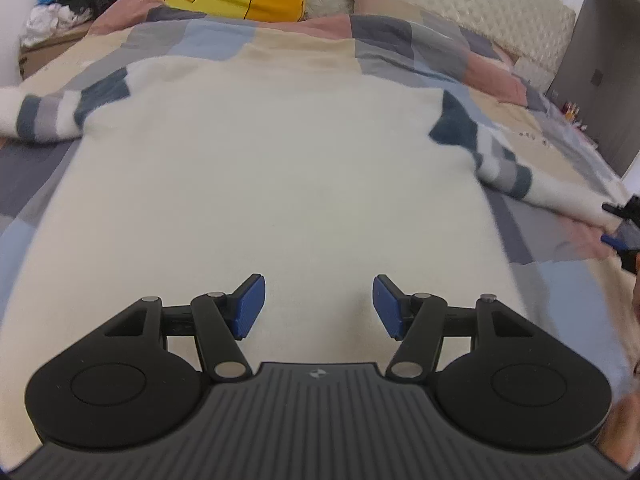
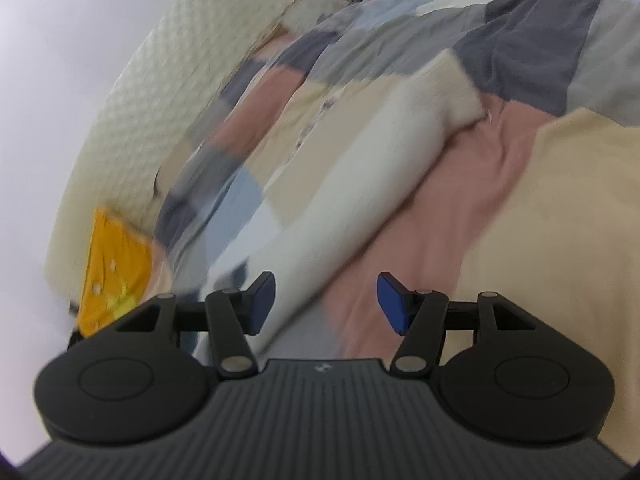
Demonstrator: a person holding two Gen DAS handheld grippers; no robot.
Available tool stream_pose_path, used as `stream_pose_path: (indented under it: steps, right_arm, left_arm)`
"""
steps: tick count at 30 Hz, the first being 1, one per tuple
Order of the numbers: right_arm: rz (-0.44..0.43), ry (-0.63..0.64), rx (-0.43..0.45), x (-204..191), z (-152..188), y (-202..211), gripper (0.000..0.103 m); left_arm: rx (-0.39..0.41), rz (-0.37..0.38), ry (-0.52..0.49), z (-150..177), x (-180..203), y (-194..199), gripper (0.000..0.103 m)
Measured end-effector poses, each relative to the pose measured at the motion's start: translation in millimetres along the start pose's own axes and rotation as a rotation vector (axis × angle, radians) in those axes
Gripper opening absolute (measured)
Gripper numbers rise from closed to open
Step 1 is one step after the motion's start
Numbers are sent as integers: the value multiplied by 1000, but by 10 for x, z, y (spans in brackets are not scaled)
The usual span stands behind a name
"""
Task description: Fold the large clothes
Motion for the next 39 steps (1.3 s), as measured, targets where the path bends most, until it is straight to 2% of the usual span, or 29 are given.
stream_pose_path:
  steps: [3, 8, 13, 16, 18, 20, 23, 27, 35, 37, 39]
  right_arm:
    - [15, -47, 19, 201, -103, -297, 60]
    - [29, -113, 106, 415, -263, -604, 58]
    - [121, -92, 189, 567, -486, -781, 53]
    - [183, -115, 232, 714, -590, -844, 45]
    - [207, -137, 246, 788, -636, -866, 30]
    - [212, -131, 239, 805, -656, -898, 28]
    - [221, -77, 228, 744, -704, -929, 24]
    - [232, -24, 226, 647, -819, -894, 22]
    - [223, 158, 269, -8, -1230, -599, 19]
    - [225, 212, 278, -226, -1306, -468, 19]
    - [261, 275, 255, -472, -1385, -373, 19]
  left_arm:
    - [5, 4, -14, -3, 29, -99, 65]
    - [-4, 2, -4, -14, 38, -209, 65]
    - [1, -12, 8, -25, -15, -217, 65]
    - [5, -26, 19, -40, -57, -219, 65]
    - [2, -49, 18, -47, -80, -245, 65]
    - [-17, -66, 34, -41, -109, -288, 65]
    - [-68, -85, 49, 19, -164, -381, 65]
    - [-82, -94, 59, 17, -186, -401, 65]
    - [-59, -84, 72, -40, -227, -238, 65]
    - [-47, -106, 53, -62, -238, -165, 65]
    - [-14, -135, 18, -78, -261, -103, 65]
Point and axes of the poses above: each gripper's, at about its wrist camera, not at the fingertips, and y roughly against the way its jaws point, x to its right, z to its underside, the point moved 4 cm from there along -y, roughly the way its jaws point, and after that the axes turned 14 degrees about y, right-handed, at the moved point
